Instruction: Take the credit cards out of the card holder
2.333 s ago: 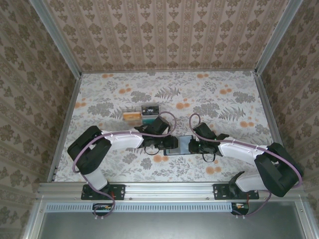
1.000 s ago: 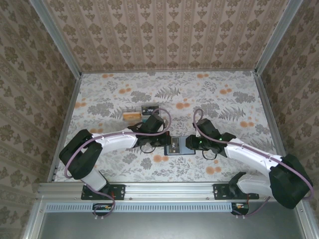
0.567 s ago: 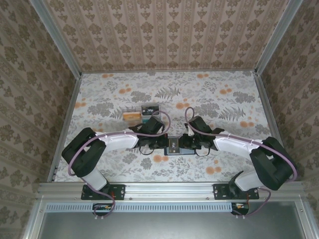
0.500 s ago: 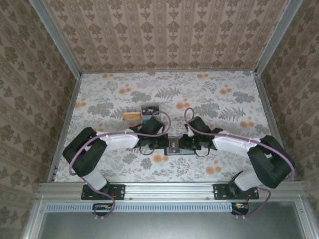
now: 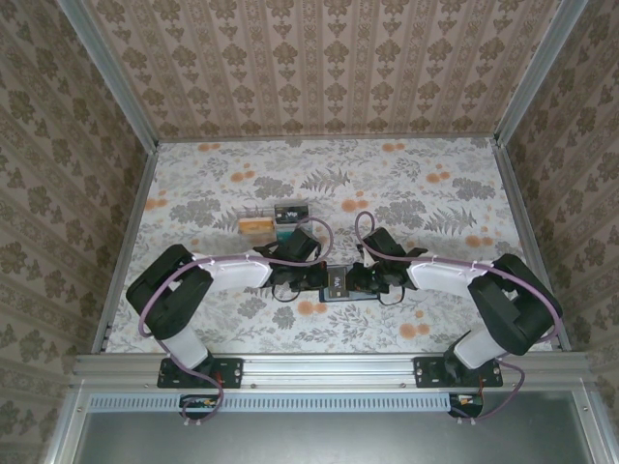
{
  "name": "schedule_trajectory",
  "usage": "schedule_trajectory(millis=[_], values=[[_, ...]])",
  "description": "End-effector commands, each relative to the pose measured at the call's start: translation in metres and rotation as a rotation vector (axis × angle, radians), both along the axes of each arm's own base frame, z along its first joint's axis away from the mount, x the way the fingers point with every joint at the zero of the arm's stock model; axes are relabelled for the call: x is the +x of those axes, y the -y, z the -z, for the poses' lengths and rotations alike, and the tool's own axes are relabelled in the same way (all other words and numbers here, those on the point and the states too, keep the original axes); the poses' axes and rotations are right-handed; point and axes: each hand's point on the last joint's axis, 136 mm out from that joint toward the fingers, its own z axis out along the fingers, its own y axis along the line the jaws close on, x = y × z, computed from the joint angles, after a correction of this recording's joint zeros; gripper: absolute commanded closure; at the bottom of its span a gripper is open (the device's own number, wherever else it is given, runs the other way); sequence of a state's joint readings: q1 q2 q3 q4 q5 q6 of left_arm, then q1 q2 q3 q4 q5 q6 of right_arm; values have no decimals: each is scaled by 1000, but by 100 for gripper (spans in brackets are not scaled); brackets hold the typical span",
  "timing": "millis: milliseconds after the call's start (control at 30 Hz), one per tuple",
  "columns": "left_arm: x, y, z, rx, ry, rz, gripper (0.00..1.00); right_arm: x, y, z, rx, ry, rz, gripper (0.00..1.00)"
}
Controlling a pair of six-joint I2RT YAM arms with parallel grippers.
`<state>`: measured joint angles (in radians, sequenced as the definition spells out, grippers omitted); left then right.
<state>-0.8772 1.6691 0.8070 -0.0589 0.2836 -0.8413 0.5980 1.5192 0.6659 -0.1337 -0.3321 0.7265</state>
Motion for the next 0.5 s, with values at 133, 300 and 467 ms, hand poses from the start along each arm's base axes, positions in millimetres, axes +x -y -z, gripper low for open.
schedule_trajectory(millis=[133,300,467], values=[[-9,-6,14,59,-31,14,100,9,-9,-6,42,-8,6,79],[-8,-5,13,57,-29,16,100,8,-10,-3,51,-20,8,82],[-8,-9,15,78,-34,9,100,8,-7,-3,46,-20,18,93]])
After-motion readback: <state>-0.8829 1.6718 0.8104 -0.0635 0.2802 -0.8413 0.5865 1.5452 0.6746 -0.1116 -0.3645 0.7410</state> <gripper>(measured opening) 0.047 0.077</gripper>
